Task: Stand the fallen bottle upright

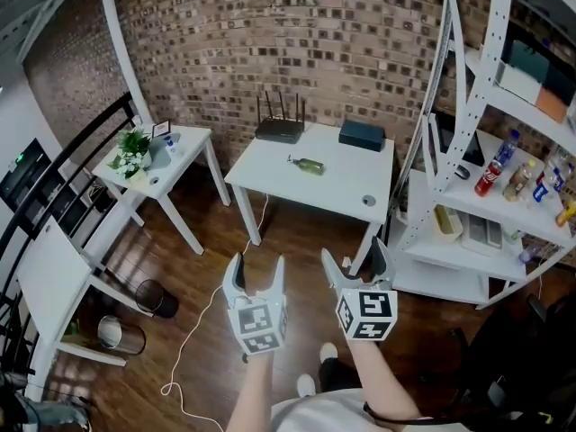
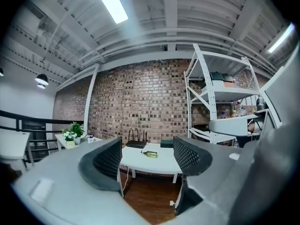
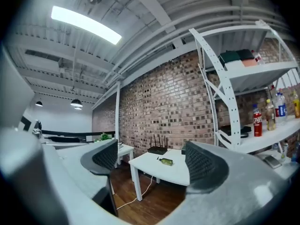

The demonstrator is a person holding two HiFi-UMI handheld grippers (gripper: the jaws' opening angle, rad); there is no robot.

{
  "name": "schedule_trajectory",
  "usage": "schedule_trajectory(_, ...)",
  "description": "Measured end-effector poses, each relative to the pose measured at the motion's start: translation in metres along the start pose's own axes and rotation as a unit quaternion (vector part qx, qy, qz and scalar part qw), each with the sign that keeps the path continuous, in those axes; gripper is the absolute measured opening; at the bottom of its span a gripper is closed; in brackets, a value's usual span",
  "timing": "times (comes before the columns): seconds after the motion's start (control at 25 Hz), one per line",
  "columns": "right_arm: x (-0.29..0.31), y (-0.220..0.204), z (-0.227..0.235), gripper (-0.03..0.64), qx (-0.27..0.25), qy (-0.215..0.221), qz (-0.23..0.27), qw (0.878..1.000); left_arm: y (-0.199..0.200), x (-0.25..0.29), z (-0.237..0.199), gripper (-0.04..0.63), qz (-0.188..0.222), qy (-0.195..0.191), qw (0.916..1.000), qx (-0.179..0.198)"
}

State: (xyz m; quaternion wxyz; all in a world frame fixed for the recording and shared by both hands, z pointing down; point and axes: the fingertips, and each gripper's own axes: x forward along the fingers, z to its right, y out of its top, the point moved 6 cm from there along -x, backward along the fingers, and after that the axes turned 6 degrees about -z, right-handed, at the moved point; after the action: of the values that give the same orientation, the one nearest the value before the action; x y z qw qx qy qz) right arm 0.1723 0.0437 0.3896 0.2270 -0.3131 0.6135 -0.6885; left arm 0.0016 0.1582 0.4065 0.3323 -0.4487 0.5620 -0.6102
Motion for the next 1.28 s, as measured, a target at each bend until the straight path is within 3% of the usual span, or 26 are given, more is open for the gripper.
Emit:
schedule_trajectory(0.24,0.086,0.001,-0.007,0.437,0.008,0.048,-0.007,0.999,-0.002,0.079,-0.018,0.35,-0.016,-0.008,0.9998,0.005)
schedule_trajectory(0.6,0.241,0.069,0.017,0.437,-0.035,0.088,0.041,0.995,0.065,0.229,-0.045,0.35,0.014,-0.005,0.9994,0.03)
schedule_trajectory(1.0,0.368,0.04,0.05,0.416,-0.003,0.119,-0.032,0.992,0.06,0.34,-0.065,0.347,-0.031,0.002,0.9994,0.018)
schedule_trajectory(1.28,0.464,0.051,0.065,0.403,-0.03,0.092,-0.034,0.995,0.072,0.455,-0.091,0.337,-0.011,-0.03,0.9994,0.017)
